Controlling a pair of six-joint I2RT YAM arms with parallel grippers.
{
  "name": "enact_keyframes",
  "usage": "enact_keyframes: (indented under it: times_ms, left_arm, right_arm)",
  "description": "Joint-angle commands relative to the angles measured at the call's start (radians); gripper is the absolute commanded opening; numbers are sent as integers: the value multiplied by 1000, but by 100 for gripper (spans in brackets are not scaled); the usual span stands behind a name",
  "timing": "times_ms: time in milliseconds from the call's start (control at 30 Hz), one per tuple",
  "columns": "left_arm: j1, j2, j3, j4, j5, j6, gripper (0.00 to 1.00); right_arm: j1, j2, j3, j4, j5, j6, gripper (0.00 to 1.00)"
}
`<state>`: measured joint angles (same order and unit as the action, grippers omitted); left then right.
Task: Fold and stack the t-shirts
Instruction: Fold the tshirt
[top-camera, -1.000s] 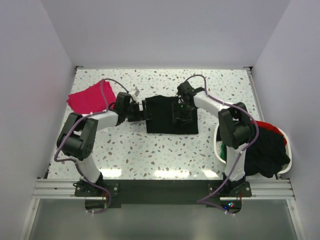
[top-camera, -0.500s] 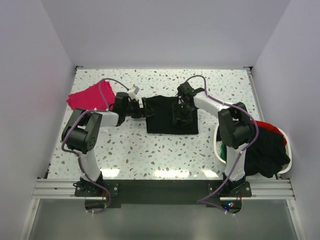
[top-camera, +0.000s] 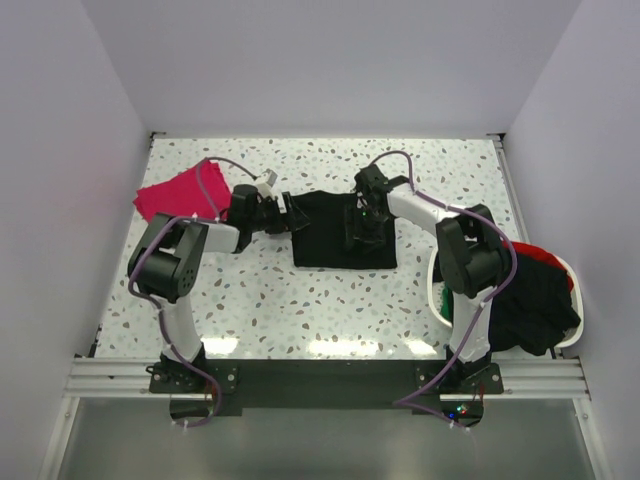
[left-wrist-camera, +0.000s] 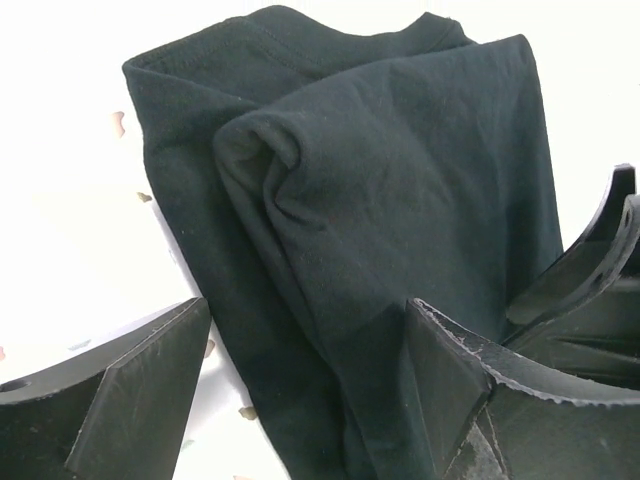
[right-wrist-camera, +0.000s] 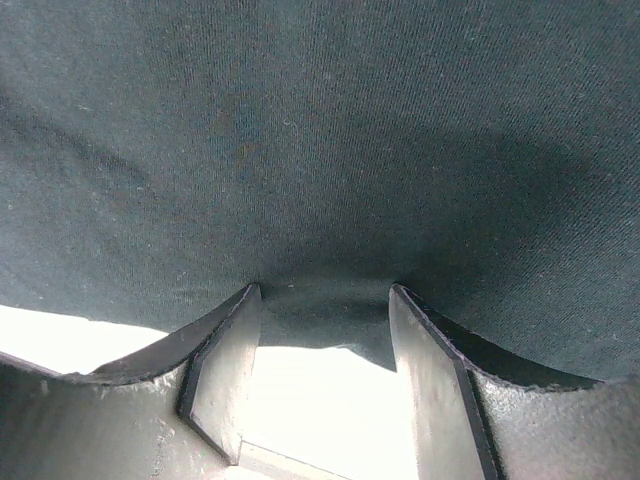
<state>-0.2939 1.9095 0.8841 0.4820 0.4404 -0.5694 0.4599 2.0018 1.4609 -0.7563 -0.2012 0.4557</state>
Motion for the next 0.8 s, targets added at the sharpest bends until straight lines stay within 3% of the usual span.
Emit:
enact_keyframes:
  times_ms: [0,200,300,500,533,600,767]
  left_arm:
    - [3,65,-43,-97,-74,-20,84]
    - [-53,83,-30,-115,-86,-14,79]
    - [-80,86,-17,-144,-108,-15,70]
    - [-111,59,4,-265,-187,-14,34]
    - [-116,45,22,-296,-236,-4,19]
    - [-117,28,51,-387,-313,3,1]
    - [-120,-47,125,-572,-419,58,0]
  right_arm:
    - [2,-37,-14,2,-3,8,58]
    - [5,-34,-17,6,-10,9,58]
    - [8,-32,-19,8,-14,9,58]
    - [10,-35,-22,11,-17,9,58]
    - [10,-38,-22,9,-18,8,58]
    - [11,-38,-20,5,-17,6,58]
    - [11,-52,1,-23,-3,-5,58]
